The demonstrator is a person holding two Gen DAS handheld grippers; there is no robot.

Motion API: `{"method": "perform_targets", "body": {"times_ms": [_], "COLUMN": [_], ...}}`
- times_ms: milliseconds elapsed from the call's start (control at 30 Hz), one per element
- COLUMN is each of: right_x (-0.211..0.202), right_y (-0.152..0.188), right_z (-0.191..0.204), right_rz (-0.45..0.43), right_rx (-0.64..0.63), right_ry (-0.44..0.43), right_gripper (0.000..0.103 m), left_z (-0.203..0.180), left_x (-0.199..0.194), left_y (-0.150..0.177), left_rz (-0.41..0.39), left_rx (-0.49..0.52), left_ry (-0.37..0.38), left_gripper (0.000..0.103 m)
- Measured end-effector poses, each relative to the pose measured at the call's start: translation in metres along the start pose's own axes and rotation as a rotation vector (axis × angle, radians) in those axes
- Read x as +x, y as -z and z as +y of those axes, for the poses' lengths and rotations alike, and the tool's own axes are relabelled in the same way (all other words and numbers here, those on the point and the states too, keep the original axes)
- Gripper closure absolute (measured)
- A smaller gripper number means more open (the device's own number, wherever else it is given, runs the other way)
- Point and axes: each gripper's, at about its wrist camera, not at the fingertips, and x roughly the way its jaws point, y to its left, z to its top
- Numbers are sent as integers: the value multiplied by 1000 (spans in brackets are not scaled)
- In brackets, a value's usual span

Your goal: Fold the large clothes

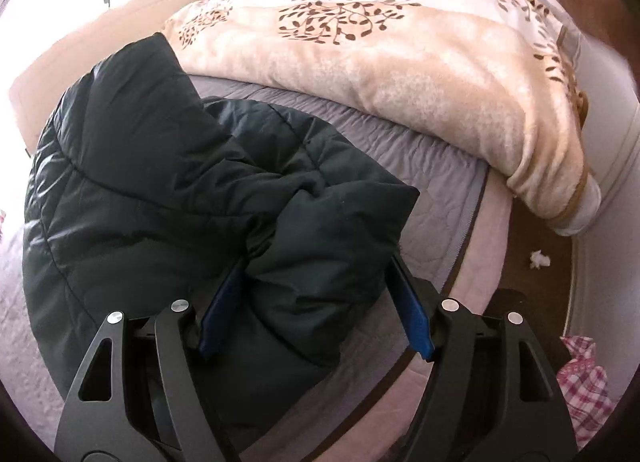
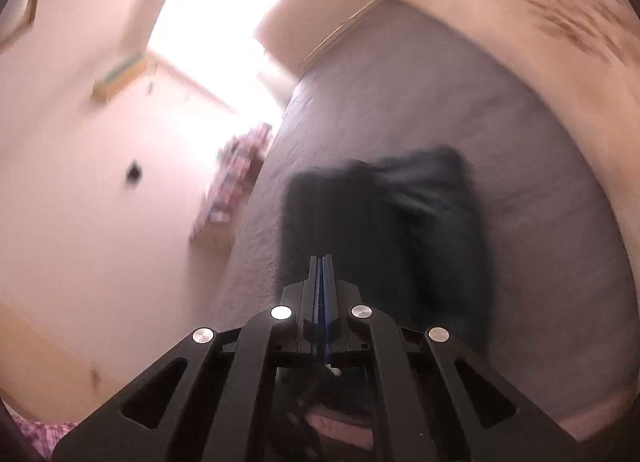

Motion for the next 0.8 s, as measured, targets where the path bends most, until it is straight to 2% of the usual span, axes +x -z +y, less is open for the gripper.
{"method": "perform_targets", "body": {"times_ms": [67, 167, 300, 333, 433, 533, 633, 800], "right_x": [38, 93, 153, 160, 170, 166, 161, 161], "right_y": [-19, -37, -47, -42, -29, -16, -7, -3], "right_z": [28, 31, -9, -21, -58, -72, -78, -84], "right_rz": [90, 174, 247, 256, 261, 240, 226, 199], "right_rx": [-57, -82, -46, -36, 38, 57, 31, 58], "right_ry": [40, 139, 363, 393, 378, 356, 364, 354], "right_gripper": [100, 100, 103, 103, 103, 103, 103, 103], "left_z": [2, 5, 4, 2, 1, 2, 2, 9], "left_x": [-4, 1, 8, 8, 11, 10, 6, -12], "left_y": [4, 1, 1, 1, 2, 5, 8, 11], "left_rz": [-4, -12, -23, -24, -25, -21, -13, -3], "left_rx": [-19, -42, -31, -20, -16, -13, -15, -78], "left_ry": [14, 29, 59, 66, 87, 112, 131, 191], "left_gripper": [33, 33, 33, 33, 33, 33, 33, 33]}}
